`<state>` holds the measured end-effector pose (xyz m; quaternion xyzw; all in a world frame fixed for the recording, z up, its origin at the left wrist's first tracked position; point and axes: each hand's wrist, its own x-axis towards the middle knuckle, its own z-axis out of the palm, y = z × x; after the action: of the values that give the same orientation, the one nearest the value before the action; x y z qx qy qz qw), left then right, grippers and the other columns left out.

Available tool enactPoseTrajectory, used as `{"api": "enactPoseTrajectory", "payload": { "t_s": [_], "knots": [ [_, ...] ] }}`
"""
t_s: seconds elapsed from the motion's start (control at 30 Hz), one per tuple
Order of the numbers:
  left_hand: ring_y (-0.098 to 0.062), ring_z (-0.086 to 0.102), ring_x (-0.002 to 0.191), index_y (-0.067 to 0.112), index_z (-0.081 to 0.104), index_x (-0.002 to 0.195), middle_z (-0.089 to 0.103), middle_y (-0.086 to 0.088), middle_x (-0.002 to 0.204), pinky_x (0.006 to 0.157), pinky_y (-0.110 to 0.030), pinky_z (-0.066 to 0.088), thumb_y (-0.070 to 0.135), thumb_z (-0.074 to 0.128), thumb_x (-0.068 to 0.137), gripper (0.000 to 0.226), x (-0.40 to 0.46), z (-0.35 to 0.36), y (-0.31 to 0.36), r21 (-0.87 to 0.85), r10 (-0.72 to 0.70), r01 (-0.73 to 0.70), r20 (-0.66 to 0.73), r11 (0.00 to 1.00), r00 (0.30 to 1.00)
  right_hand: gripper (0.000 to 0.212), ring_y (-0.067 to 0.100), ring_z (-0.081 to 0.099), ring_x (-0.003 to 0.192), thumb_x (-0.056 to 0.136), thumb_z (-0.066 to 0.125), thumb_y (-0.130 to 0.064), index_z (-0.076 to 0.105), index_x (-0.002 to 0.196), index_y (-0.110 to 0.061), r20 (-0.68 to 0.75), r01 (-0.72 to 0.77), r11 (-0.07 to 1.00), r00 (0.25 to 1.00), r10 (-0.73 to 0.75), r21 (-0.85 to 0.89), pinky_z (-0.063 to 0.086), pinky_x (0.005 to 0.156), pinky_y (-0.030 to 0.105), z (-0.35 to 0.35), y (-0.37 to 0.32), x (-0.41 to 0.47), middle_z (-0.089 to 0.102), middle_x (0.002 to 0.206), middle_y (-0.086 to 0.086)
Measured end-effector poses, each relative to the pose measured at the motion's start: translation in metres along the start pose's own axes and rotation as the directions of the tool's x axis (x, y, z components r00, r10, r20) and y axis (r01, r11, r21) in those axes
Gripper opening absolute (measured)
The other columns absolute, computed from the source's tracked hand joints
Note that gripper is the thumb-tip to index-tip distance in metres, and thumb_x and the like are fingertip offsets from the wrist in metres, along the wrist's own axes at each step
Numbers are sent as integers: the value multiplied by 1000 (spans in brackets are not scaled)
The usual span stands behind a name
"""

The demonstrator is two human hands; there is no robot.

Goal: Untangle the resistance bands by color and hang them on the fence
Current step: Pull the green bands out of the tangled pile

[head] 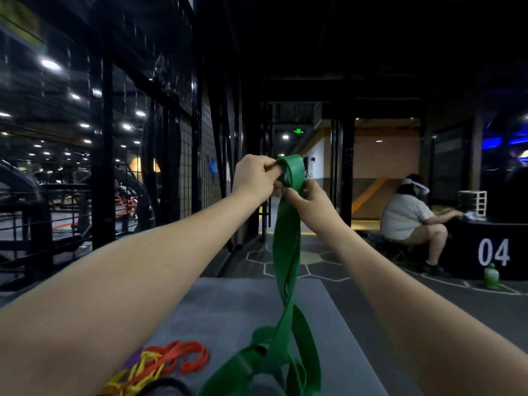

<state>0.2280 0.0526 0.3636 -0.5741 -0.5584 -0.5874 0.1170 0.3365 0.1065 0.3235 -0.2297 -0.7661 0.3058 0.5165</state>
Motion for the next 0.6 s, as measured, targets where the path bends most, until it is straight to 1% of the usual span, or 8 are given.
{"api": "enactPoseTrajectory", "payload": {
  "t_s": [0.13, 0.2, 0.27, 0.33, 0.37, 0.47, 0.5, 0.6],
  "knots": [
    [-26, 69, 81, 5, 72, 93, 69, -8, 83, 79, -44, 57, 14, 59, 90, 17, 13, 3, 9, -172, -114, 102, -60, 980, 992, 56, 15, 56, 97, 88, 61, -17, 28, 133, -18, 105, -37, 999, 994, 36, 11, 47, 79, 26, 1, 2, -11, 53, 108, -3],
    [-25, 69, 83, 5, 71, 95, 70, -8, 87, 79, -43, 58, 14, 59, 90, 16, 16, 1, 8, -223, -163, 143, -78, 964, 983, 47, 10, 57, 85, 88, 61, -14, 36, 127, -16, 99, -87, 995, 992, 81, 55, 49, 71, 21, -2, 10, -18, 55, 105, -2],
    [-24, 69, 79, 4, 71, 95, 68, -7, 83, 77, -39, 58, 12, 59, 90, 16, 14, -2, 6, -261, -193, 169, -68, 951, 979, 30, 13, 60, 83, 88, 61, -14, 49, 115, -13, 79, -140, 984, 988, 132, 108, 53, 76, 29, -9, 17, -22, 60, 105, 2],
    [-22, 68, 71, 3, 71, 93, 67, -7, 76, 74, -35, 59, 11, 59, 90, 15, 10, -5, 3, -300, -208, 185, -46, 936, 977, 24, 21, 63, 88, 87, 63, -14, 57, 110, -11, 54, -146, 984, 988, 141, 103, 53, 84, 40, -19, 21, -22, 65, 104, 6],
    [-19, 67, 66, 4, 70, 91, 66, -6, 73, 71, -32, 59, 11, 58, 91, 14, 8, -6, 1, -313, -219, 197, -37, 929, 975, 23, 21, 64, 87, 86, 63, -14, 59, 109, -10, 49, -136, 986, 990, 132, 97, 54, 82, 39, -24, 21, -22, 66, 100, 6],
    [-12, 64, 63, 11, 66, 81, 65, -4, 71, 69, -27, 58, 12, 57, 92, 14, 7, -10, -4, -373, -263, 229, -40, 899, 964, 22, 11, 64, 73, 87, 62, -14, 61, 108, -8, 61, -78, 989, 996, 70, 126, 52, 59, 19, -36, 15, -19, 67, 86, -2],
    [-11, 64, 63, 10, 66, 83, 64, -3, 71, 68, -26, 58, 12, 56, 92, 14, 7, -12, -5, -390, -274, 236, -45, 890, 961, 23, 8, 64, 72, 87, 62, -14, 61, 109, -9, 64, -63, 987, 996, 55, 145, 50, 56, 15, -39, 11, -16, 67, 85, -3],
    [-6, 63, 64, 4, 64, 93, 63, -2, 76, 60, -18, 57, 11, 55, 93, 12, 8, -18, -5, -429, -285, 229, -69, 874, 956, 24, 7, 64, 63, 88, 59, -12, 60, 111, -4, 64, -39, 961, 998, 23, 275, 50, 55, 17, -48, -4, -5, 66, 80, -1]
  ]
}}
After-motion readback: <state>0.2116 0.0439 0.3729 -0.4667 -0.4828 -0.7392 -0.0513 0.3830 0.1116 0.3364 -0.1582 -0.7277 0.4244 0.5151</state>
